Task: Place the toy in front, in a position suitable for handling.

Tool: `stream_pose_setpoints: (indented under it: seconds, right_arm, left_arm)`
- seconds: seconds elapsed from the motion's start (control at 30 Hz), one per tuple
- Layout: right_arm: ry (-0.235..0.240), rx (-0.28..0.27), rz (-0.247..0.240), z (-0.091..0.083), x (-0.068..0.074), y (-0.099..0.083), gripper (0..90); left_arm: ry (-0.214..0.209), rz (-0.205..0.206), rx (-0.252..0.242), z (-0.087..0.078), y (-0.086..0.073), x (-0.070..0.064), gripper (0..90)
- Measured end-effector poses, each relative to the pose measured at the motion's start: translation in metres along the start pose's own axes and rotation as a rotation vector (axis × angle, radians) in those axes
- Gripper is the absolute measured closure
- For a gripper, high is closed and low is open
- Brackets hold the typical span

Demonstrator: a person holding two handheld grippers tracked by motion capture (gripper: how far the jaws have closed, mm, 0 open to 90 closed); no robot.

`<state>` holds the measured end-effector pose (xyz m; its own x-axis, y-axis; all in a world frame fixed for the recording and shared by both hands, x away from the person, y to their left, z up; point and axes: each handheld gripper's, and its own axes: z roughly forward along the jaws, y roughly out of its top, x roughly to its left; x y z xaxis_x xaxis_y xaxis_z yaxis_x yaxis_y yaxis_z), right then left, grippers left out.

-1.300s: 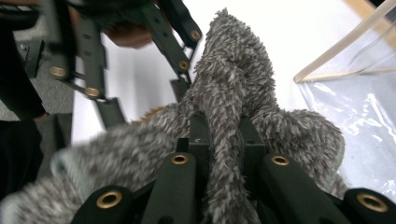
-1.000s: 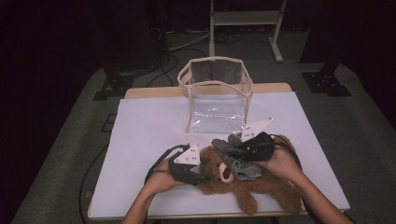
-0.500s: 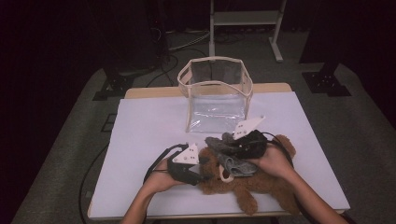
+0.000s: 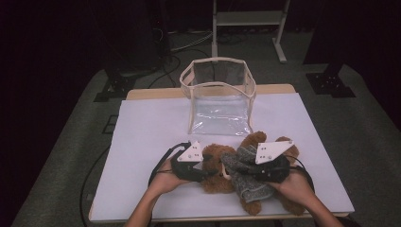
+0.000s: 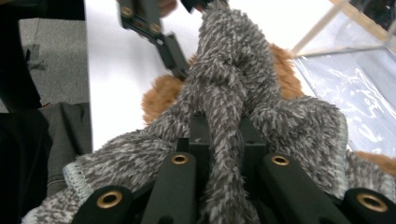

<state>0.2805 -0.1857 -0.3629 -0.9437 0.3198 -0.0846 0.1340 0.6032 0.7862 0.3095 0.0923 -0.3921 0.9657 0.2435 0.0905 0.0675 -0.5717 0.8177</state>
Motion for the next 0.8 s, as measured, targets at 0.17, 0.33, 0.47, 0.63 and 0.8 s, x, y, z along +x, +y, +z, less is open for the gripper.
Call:
stream_pose_setpoints:
  seconds: [0.17,0.33,0.47,0.63,0.8]
  right_arm:
    - [-0.076,0.048,-0.017,0.007,-0.016,0.000,79.7]
    - [-0.104,0.040,0.022,0.011,-0.035,0.006,79.8]
    - [-0.106,0.000,-0.016,0.005,-0.024,0.017,79.8]
    - [-0.063,-0.014,-0.070,0.013,-0.006,0.032,79.8]
    - [-0.054,-0.011,-0.041,0.019,-0.011,0.020,79.9]
  left_arm:
    - [0.004,0.006,0.002,-0.005,-0.001,0.003,50.3]
    - [0.002,-0.001,-0.002,-0.004,-0.002,0.003,50.5]
    - [0.001,-0.003,-0.002,0.000,-0.003,0.004,51.3]
    - [0.021,0.009,0.010,0.002,-0.001,0.003,51.5]
    - [0.024,0.002,0.000,-0.003,-0.002,0.005,51.4]
